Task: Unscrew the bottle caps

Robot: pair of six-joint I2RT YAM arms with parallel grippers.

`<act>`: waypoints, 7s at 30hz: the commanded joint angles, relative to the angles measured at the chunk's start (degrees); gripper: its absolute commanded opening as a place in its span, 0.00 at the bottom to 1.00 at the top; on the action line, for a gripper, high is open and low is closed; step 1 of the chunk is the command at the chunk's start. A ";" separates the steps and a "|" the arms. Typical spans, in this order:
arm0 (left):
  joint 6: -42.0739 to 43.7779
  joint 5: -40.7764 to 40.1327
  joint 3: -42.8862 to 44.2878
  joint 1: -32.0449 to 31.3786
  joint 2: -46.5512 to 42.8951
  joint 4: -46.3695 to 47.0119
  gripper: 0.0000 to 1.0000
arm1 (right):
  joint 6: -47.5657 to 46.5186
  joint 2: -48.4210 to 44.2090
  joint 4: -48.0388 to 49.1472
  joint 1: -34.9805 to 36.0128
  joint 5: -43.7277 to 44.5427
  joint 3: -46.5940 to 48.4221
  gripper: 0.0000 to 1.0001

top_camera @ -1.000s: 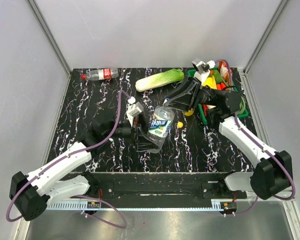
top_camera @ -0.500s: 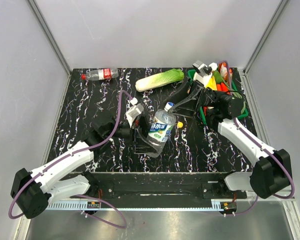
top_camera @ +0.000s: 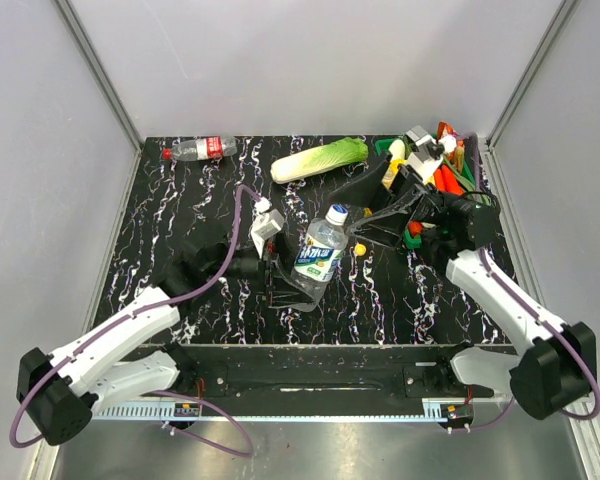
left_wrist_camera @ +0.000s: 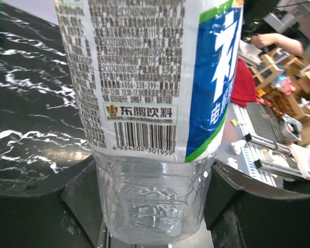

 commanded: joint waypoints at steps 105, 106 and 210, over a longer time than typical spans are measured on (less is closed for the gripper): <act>2.65 -6.24 -0.64 -6.50 -3.85 2.95 0.02 | -22.23 -5.00 -30.86 -0.28 7.93 1.66 0.00; 2.65 -6.50 -0.64 -6.32 -3.85 2.95 0.02 | -22.58 -5.00 -31.48 -0.28 8.11 1.75 0.00; 7.75 -28.92 1.46 -0.25 -4.91 -14.27 0.00 | -41.15 -4.65 -64.38 2.80 8.64 12.39 1.00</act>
